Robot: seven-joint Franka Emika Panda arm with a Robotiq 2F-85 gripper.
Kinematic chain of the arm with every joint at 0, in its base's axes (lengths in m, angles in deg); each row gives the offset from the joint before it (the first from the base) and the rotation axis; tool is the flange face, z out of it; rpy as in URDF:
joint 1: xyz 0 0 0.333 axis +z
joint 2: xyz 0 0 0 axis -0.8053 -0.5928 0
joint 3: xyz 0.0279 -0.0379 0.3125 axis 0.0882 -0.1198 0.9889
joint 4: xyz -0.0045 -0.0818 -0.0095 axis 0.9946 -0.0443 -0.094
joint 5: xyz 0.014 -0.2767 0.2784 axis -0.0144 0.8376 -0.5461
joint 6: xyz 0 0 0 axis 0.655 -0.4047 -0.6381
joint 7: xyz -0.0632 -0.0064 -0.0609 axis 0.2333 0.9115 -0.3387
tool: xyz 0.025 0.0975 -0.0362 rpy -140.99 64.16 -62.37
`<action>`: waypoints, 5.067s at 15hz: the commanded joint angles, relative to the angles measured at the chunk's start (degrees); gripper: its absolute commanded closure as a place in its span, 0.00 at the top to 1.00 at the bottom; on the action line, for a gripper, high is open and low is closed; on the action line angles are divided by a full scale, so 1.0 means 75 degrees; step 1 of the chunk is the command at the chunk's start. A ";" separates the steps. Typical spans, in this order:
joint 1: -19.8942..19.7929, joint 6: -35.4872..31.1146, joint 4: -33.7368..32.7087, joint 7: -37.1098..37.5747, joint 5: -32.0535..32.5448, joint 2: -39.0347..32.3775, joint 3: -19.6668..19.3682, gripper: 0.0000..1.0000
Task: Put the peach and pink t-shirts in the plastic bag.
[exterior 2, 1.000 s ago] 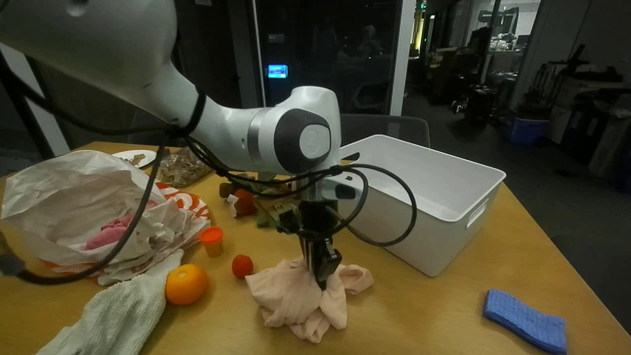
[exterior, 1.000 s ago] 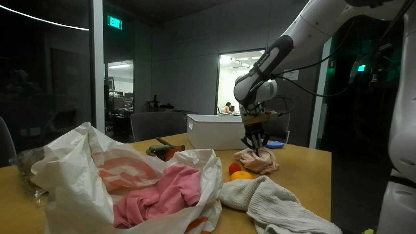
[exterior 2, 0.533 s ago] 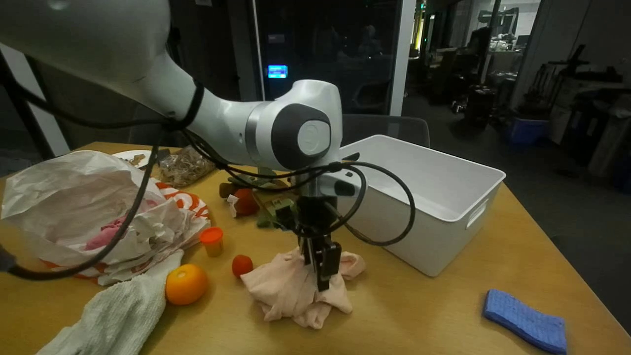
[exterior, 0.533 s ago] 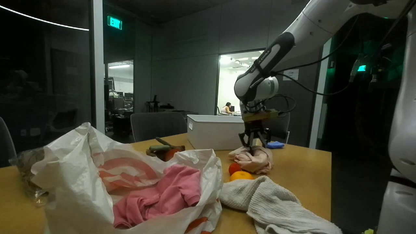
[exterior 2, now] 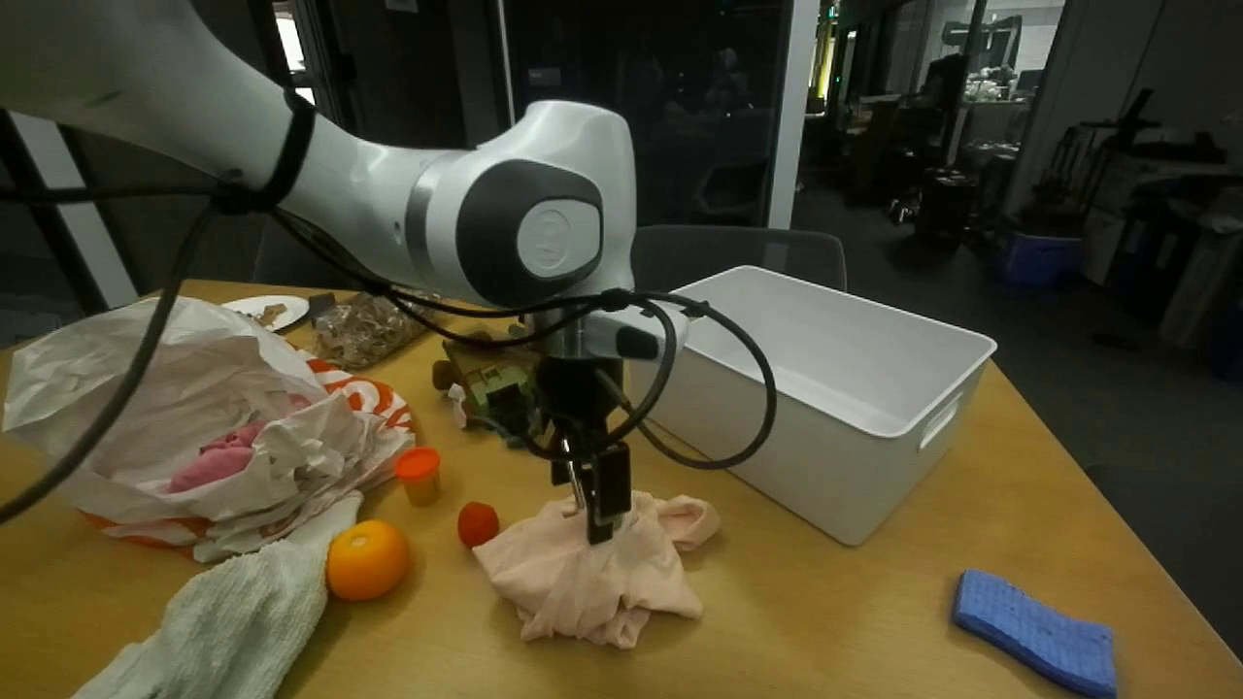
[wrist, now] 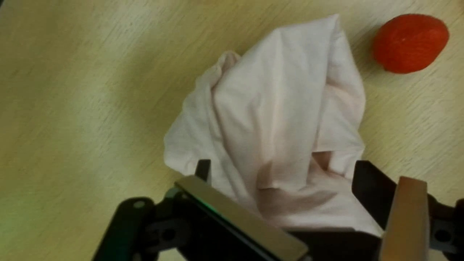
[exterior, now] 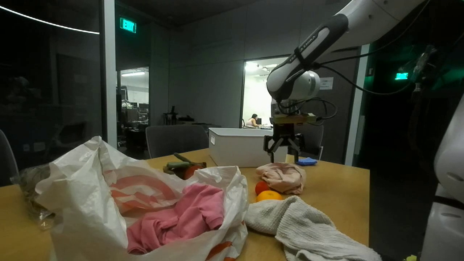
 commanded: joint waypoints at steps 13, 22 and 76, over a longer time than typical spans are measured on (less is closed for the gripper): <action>0.0051 -0.1601 -0.0328 -0.0640 -0.0187 -0.1771 -0.0082 0.68; 0.0277 -0.0713 -0.1005 -0.0466 -0.0491 -0.1502 0.0094 0.00; 0.3813 0.0678 -0.2090 -0.5658 -0.0215 -0.1784 0.3705 0.03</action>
